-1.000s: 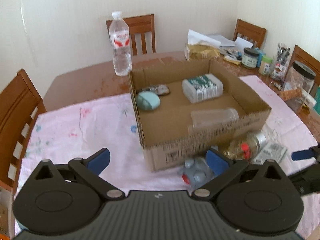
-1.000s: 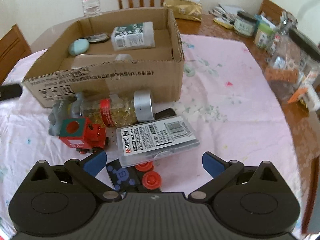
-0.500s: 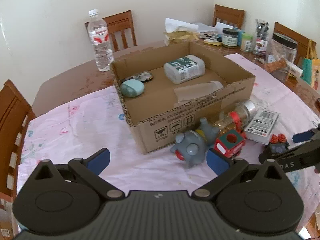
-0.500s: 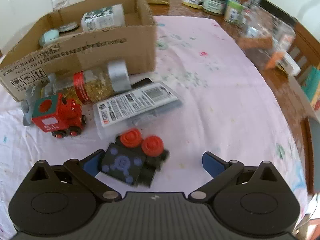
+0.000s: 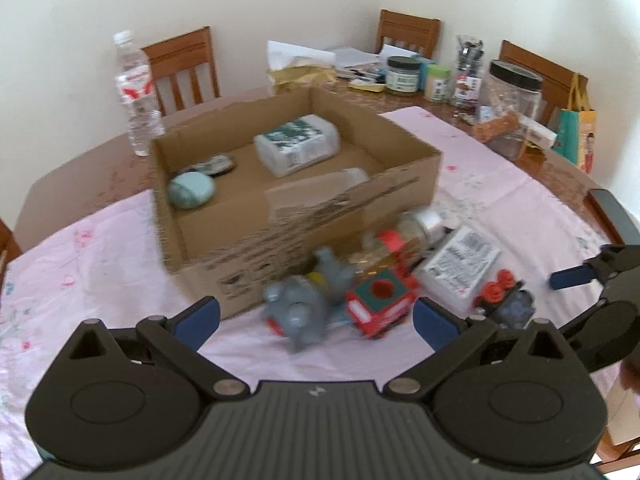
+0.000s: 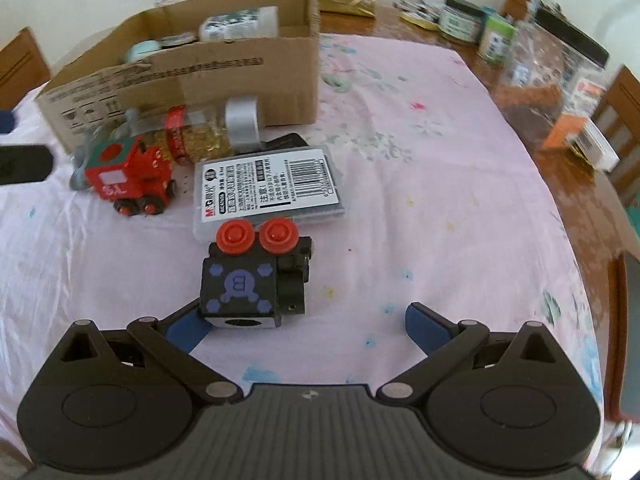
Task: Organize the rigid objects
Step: 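Move the right gripper toward the black toy with red wheels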
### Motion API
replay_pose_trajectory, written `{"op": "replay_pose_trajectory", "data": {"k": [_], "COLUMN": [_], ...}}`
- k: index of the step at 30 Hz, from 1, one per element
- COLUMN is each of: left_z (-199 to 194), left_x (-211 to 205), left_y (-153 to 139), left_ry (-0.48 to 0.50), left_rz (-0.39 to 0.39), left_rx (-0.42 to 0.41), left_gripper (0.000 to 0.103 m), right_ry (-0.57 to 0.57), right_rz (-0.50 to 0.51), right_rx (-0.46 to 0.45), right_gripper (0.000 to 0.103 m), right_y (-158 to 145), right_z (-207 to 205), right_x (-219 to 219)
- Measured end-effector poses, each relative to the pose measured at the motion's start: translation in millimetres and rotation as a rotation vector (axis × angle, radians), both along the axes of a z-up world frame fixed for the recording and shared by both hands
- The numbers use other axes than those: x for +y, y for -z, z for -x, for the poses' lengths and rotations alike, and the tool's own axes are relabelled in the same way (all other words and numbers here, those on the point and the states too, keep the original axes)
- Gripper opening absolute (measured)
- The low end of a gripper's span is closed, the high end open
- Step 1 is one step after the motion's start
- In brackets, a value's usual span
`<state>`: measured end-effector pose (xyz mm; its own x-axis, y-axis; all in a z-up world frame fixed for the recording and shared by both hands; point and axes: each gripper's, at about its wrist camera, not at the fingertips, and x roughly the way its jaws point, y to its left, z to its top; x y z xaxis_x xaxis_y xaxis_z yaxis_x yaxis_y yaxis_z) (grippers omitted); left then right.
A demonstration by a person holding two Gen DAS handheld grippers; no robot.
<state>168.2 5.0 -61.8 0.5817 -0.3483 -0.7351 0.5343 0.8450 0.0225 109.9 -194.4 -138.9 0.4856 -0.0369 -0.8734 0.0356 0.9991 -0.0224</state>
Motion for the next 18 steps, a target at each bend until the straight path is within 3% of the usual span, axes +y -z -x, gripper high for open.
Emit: {"op": "replay_pose_trajectory", "data": {"k": [13, 18], "left_z": [-3, 3], "left_x": [-70, -80], "left_y": [19, 22], "left_ry": [0.068, 0.053], "left_rz": [0.022, -0.004], "left_rx": [0.107, 0.089], "left_gripper": [0.102, 0.102], "right_ry": [-0.178, -0.224], "right_rz": [-0.012, -0.016], "right_rx": [-0.023, -0.031], "right_gripper": [0.103, 0.103], "right_y": [0, 0], "right_z": [4, 6], "right_x": [-14, -17]}}
